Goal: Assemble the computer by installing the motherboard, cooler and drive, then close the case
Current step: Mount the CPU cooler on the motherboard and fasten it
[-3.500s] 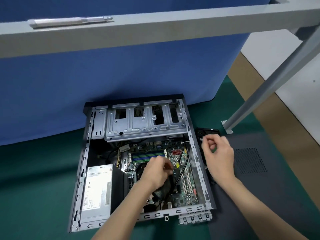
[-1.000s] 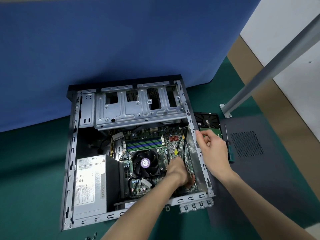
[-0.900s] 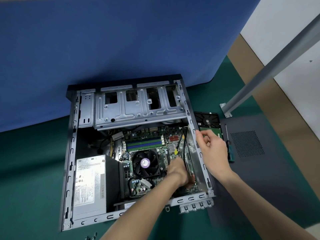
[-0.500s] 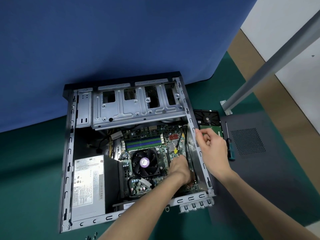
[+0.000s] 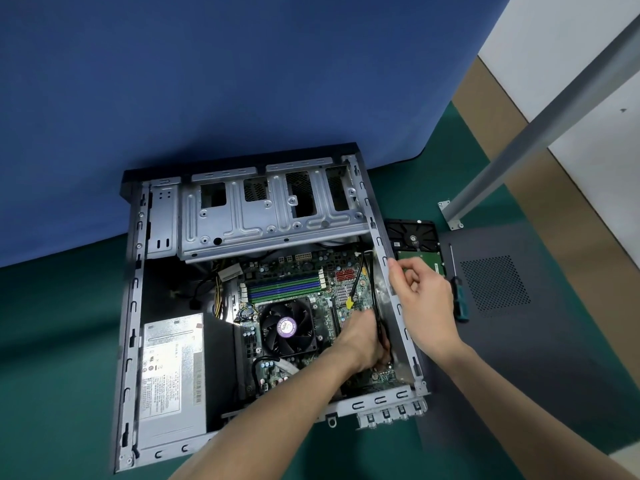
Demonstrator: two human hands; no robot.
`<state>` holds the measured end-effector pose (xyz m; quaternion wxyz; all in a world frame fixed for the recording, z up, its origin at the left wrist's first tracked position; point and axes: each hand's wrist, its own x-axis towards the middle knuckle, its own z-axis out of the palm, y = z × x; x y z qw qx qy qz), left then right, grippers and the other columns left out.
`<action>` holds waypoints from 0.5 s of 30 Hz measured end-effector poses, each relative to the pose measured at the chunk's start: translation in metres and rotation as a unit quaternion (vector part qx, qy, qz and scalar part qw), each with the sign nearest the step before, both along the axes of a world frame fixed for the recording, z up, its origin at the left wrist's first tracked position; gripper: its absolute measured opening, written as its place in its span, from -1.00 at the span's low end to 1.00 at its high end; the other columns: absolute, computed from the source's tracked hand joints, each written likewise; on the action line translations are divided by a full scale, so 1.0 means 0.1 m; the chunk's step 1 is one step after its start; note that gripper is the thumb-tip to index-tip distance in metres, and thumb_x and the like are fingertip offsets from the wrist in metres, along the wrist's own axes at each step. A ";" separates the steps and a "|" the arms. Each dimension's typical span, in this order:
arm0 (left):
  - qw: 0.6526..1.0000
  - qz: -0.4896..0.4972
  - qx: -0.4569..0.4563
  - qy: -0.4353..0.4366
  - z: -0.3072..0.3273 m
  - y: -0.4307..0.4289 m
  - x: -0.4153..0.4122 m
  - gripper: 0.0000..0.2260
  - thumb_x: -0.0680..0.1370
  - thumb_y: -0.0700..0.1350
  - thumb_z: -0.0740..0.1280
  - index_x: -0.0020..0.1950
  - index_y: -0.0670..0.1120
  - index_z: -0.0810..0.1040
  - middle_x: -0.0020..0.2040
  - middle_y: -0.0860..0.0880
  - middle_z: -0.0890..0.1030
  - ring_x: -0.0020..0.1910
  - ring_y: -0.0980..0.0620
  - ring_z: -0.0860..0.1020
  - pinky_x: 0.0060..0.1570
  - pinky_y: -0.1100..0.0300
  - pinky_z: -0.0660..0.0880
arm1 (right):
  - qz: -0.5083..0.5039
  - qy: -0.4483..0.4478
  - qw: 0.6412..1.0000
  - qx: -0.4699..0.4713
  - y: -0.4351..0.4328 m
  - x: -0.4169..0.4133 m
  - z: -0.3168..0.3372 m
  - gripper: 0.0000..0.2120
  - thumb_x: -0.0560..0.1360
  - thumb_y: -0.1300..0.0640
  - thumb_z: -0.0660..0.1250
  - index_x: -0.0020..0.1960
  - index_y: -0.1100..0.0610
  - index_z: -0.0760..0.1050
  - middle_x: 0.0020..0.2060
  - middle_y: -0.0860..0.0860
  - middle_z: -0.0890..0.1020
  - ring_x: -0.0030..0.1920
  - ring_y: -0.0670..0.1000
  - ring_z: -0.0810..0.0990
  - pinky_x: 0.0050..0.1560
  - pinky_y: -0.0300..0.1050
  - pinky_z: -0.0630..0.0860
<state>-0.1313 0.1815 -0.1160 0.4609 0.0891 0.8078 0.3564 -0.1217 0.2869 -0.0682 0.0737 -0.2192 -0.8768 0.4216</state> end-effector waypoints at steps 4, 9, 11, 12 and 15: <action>0.999 -0.041 -0.002 0.031 0.00 0.02 -0.04 -0.90 0.45 -0.38 0.39 -0.16 -0.21 0.56 -0.21 -0.13 0.63 -0.22 -0.04 0.65 -0.20 0.15 0.62 | 0.001 0.001 1.000 0.003 0.00 0.00 0.00 -0.70 0.58 -0.09 0.22 -0.16 0.11 0.51 -0.58 -0.11 0.34 -0.51 -0.08 0.27 -0.37 -0.07 0.30; 0.991 -0.110 -0.030 0.076 -0.04 0.00 -0.05 -0.85 0.42 -0.31 0.45 -0.15 -0.15 0.49 -0.15 -0.07 0.56 -0.16 -0.01 0.59 -0.16 0.22 0.55 | 0.002 -0.006 1.000 0.003 0.00 -0.01 0.00 -0.70 0.57 -0.09 0.22 -0.15 0.12 0.51 -0.55 -0.09 0.30 -0.48 -0.06 0.28 -0.35 -0.02 0.31; 0.986 -0.138 -0.032 0.090 -0.05 0.00 -0.04 -0.78 0.44 -0.23 0.45 -0.21 -0.09 0.40 -0.16 -0.03 0.49 -0.20 0.03 0.52 -0.20 0.21 0.47 | 0.003 -0.007 1.000 0.001 0.00 -0.01 0.00 -0.70 0.57 -0.09 0.22 -0.15 0.12 0.51 -0.54 -0.09 0.30 -0.48 -0.06 0.28 -0.35 -0.01 0.31; 0.982 -0.154 -0.032 0.100 -0.05 -0.01 -0.03 -0.73 0.45 -0.18 0.44 -0.25 -0.06 0.33 -0.16 0.00 0.42 -0.22 0.07 0.45 -0.23 0.22 0.41 | 0.004 -0.008 1.000 0.000 0.01 -0.01 0.00 -0.69 0.57 -0.10 0.21 -0.15 0.11 0.51 -0.54 -0.09 0.30 -0.48 -0.06 0.28 -0.36 -0.01 0.31; 0.979 -0.164 -0.029 0.118 -0.05 -0.04 -0.03 -0.67 0.48 -0.15 0.42 -0.28 -0.02 0.26 -0.15 0.01 0.37 -0.26 0.09 0.37 -0.27 0.27 0.34 | 0.008 -0.007 1.000 -0.003 0.01 -0.01 0.00 -0.68 0.57 -0.11 0.20 -0.15 0.11 0.51 -0.53 -0.08 0.32 -0.48 -0.06 0.29 -0.36 0.00 0.31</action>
